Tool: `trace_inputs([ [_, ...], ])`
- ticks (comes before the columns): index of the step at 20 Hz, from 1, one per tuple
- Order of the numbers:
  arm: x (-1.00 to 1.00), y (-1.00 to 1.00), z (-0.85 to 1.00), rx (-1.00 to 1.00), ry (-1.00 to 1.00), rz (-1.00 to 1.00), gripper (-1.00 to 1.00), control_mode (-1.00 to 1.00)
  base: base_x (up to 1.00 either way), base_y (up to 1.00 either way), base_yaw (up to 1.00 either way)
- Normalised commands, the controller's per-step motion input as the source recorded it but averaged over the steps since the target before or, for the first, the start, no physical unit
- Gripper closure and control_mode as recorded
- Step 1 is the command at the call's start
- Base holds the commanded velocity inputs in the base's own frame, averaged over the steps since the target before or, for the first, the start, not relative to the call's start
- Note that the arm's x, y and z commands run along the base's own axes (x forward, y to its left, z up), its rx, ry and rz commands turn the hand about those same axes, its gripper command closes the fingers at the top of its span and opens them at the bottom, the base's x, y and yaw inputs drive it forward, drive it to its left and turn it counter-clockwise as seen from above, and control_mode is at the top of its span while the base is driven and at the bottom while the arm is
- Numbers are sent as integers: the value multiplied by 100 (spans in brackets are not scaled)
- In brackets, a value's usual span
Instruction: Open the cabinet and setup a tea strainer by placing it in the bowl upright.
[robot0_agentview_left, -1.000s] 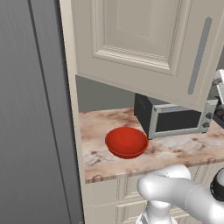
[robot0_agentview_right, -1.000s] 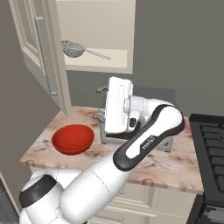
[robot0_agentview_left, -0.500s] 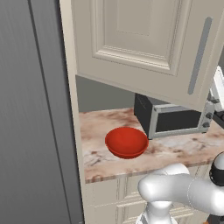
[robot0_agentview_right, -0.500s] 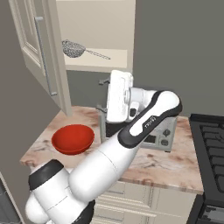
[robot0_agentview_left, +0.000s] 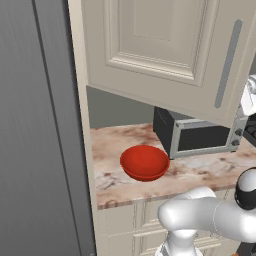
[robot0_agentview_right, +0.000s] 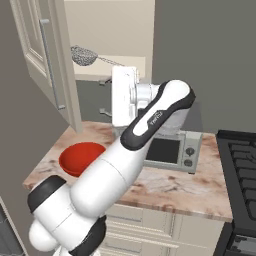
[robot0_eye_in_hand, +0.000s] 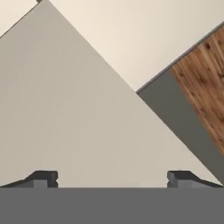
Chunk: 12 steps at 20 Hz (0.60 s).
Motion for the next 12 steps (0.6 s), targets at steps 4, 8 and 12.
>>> trace_inputs([
  [4,0,33,39,-6,-10,-4,-100,-100,0,0,0],
  [8,-14,41,54,-7,-20,0,-100,-100,0,0,0],
  [12,-35,53,51,-7,-22,0,-100,-100,0,0,0],
])
